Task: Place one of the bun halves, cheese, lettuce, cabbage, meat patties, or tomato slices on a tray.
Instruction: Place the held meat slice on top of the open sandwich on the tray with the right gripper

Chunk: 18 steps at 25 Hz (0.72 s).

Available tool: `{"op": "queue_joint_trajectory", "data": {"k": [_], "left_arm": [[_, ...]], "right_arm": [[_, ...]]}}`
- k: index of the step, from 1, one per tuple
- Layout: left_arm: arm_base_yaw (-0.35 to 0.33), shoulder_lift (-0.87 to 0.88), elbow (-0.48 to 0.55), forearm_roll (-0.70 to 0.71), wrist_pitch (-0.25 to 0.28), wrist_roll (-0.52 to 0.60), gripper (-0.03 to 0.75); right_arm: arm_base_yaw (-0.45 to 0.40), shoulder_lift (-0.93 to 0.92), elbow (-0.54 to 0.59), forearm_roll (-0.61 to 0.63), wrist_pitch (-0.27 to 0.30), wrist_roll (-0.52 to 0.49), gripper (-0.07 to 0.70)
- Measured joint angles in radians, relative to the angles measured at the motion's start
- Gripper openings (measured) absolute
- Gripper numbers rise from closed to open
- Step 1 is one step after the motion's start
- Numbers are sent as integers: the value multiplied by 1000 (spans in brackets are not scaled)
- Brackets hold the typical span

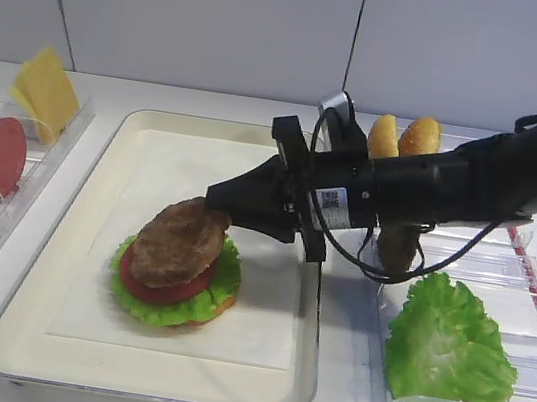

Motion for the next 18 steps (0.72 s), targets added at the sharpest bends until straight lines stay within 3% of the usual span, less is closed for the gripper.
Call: {"op": "queue_joint_trajectory", "data": {"k": [11,13,16,18], "left_arm": [[0,0,0,0,0,0,510],[0,0,0,0,0,0,510],[0,0,0,0,0,0,510],[0,0,0,0,0,0,510]], "right_arm": [[7,6,0,4,7,-20,174],[7,6,0,4,7,-21,252],[7,6,0,4,7,-22,452],[7,6,0,4,7,-26,531]]}}
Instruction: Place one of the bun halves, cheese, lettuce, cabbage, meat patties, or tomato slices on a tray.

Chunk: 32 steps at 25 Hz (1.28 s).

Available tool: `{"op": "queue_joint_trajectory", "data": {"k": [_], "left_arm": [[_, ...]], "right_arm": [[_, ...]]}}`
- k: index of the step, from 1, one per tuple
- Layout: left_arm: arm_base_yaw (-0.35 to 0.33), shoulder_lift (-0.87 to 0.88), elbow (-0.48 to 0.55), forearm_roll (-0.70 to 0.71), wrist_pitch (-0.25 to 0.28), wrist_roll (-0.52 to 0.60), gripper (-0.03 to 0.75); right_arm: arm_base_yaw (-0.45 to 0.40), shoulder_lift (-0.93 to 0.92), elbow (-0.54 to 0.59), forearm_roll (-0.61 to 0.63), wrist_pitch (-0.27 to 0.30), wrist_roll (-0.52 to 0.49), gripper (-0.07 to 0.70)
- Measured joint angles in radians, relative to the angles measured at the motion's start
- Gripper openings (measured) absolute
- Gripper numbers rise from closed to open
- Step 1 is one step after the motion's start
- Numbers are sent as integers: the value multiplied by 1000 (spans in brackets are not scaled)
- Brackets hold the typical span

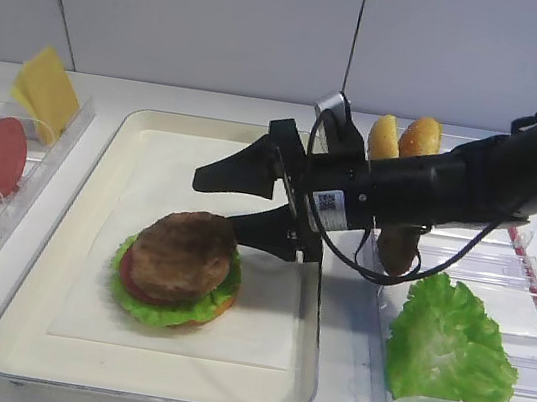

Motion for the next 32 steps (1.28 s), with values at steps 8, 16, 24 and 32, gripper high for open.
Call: {"op": "queue_joint_trajectory", "data": {"k": [8,16,24,32], "left_arm": [[0,0,0,0,0,0,509],[0,0,0,0,0,0,510],[0,0,0,0,0,0,510],[0,0,0,0,0,0,510]], "right_arm": [[-46,0,-18,-37,19,-2,576],[-55,2,-189,-322,7,147,575],[-42,-14,-497,-816,31,481,546],[-28,-141,-746,-1197,64,758,545]]}}
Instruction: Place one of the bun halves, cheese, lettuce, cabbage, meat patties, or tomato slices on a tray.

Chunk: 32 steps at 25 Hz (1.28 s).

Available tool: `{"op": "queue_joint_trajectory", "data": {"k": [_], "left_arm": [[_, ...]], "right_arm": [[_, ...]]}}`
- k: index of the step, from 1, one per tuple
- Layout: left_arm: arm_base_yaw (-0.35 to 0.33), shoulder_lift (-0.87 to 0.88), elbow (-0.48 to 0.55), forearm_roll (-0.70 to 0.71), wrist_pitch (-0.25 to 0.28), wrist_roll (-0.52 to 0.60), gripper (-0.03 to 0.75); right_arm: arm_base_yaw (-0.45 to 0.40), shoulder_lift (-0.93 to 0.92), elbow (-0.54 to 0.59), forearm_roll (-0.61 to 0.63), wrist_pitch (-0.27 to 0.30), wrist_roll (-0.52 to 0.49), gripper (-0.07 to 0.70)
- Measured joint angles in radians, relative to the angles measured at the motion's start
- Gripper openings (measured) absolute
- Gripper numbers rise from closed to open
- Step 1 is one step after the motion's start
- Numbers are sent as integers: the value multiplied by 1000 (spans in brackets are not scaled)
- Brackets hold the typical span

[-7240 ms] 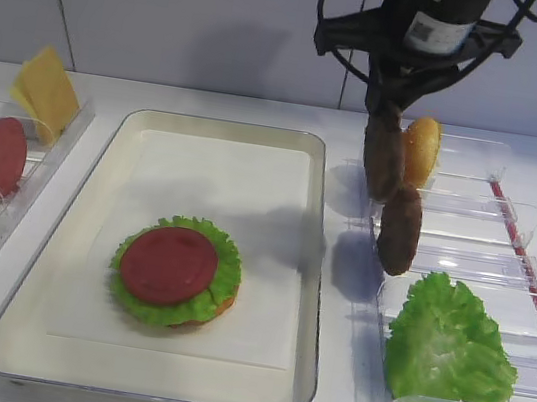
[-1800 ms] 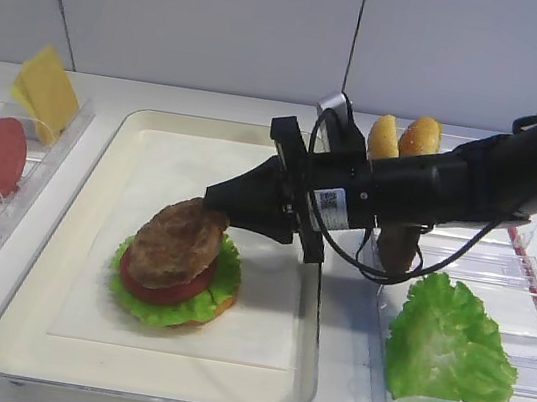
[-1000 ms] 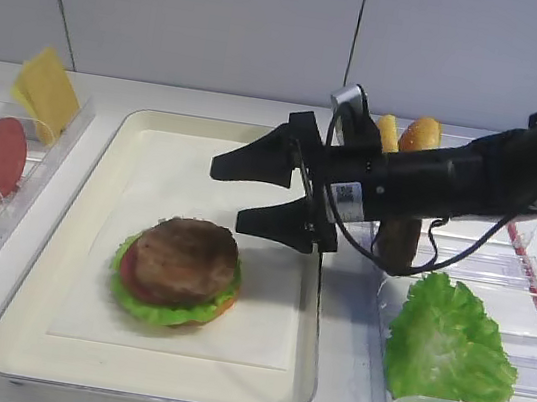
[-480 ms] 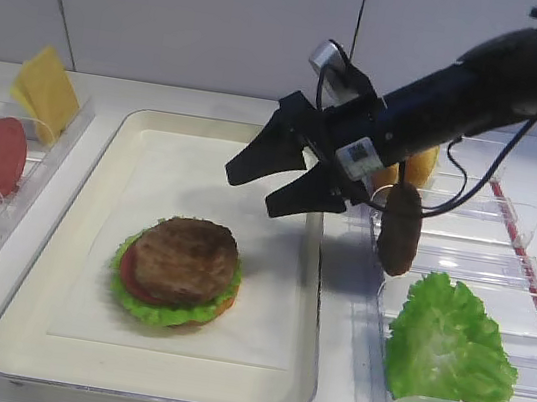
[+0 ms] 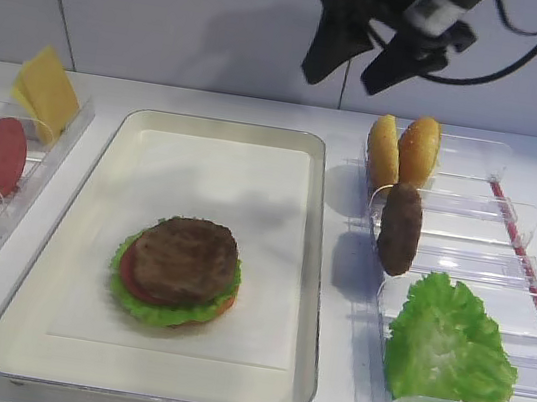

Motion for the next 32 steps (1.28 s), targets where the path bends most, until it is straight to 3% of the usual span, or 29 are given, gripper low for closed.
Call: {"op": "queue_joint_trajectory", "data": {"k": [4,8,16,24,28,32], "left_arm": [[0,0,0,0,0,0,510],[0,0,0,0,0,0,510],[0,0,0,0,0,0,510],[0,0,0,0,0,0,510],[0,0,0,0,0,0,510],[0,0,0,0,0,0,510]], "right_arm": [[0,-118,-7,-260,16,99,545],[0,-286,69,-395,22,122,545],[0,-674,397,-411,23,123,545],[0,-1102,825,-411,-159,123,545],[0,-1280,1023,-411,-191,123,545],[0,-1430,1158,-411,-177,123,545]]}}
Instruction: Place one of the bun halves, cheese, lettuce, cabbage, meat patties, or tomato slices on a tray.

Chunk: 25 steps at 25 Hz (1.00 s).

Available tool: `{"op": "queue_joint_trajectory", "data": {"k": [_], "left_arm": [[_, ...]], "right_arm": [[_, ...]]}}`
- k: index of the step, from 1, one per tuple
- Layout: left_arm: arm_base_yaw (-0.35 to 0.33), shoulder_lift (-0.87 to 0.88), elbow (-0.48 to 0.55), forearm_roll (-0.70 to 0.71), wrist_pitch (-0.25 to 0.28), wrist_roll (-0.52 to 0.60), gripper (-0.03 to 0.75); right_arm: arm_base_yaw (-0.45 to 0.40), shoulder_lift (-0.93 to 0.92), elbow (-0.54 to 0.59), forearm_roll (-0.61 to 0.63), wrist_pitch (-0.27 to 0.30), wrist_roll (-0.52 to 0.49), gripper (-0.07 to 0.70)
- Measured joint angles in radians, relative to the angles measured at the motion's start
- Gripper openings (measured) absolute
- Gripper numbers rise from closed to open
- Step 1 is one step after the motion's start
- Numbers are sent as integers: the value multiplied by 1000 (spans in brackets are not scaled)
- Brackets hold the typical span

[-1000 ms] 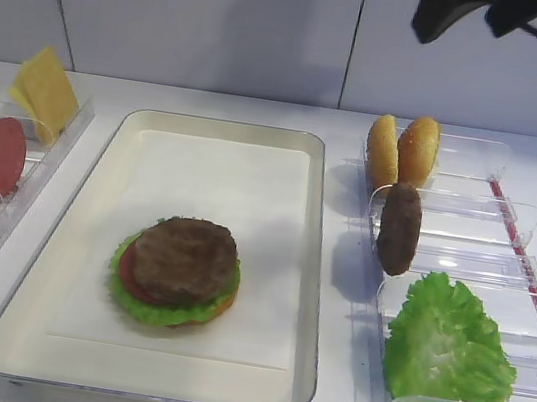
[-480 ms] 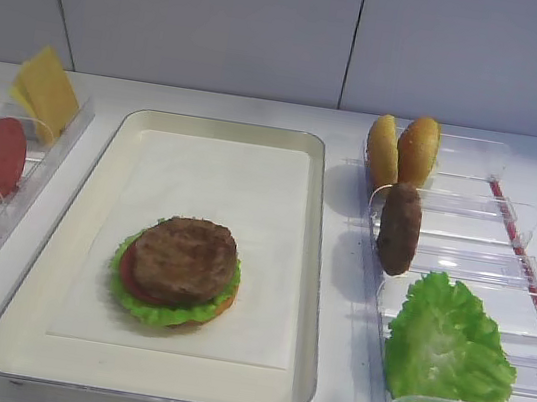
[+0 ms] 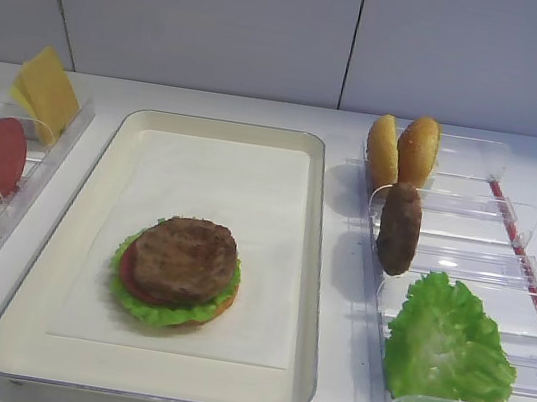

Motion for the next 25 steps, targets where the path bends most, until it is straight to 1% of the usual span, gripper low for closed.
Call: {"op": "queue_joint_trajectory", "data": {"k": [4,6,9,11,14,25], "left_arm": [[0,0,0,0,0,0,510],[0,0,0,0,0,0,510],[0,0,0,0,0,0,510],[0,0,0,0,0,0,510],[0,0,0,0,0,0,510],[0,0,0,0,0,0,510]], "right_arm": [[0,-168,81,0,40,0,545],[0,-264,95,0,57,0,545],[0,-396,119,0,63,0,545],[0,-459,134,0,84,0,545],[0,-479,143,-2,102,0,543],[0,-481,146,-2,102,-11,543]]}}
